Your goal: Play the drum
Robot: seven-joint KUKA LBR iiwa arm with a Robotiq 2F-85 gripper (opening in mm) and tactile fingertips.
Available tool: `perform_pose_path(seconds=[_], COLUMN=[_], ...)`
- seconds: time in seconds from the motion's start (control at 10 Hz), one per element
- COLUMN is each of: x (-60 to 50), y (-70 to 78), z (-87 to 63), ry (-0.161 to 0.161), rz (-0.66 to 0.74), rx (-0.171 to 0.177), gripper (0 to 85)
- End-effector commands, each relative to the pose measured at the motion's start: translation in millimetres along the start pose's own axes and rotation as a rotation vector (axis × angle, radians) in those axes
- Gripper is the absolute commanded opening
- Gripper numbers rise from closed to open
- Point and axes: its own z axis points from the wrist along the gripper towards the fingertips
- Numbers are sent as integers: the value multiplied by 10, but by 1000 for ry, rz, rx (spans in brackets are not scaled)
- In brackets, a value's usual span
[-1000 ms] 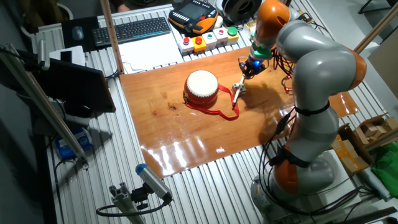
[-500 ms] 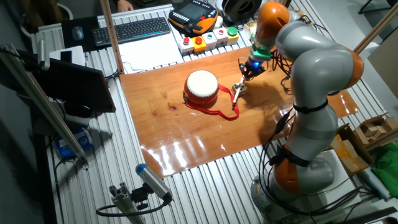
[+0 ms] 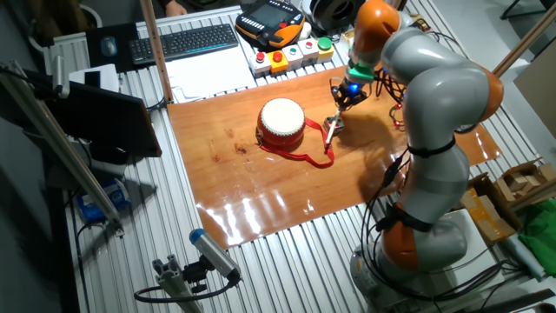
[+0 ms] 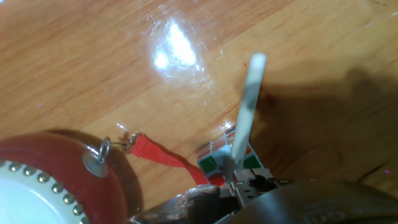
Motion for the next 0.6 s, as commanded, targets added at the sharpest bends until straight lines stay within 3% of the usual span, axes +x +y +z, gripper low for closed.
perform_pose_path(seconds=[0.0,0.5], x=[-11,-50], y=[-6,32], z=[-4,15], ry=[1,-4], rz=[-1,-2], rx=[0,12], gripper=[7,7])
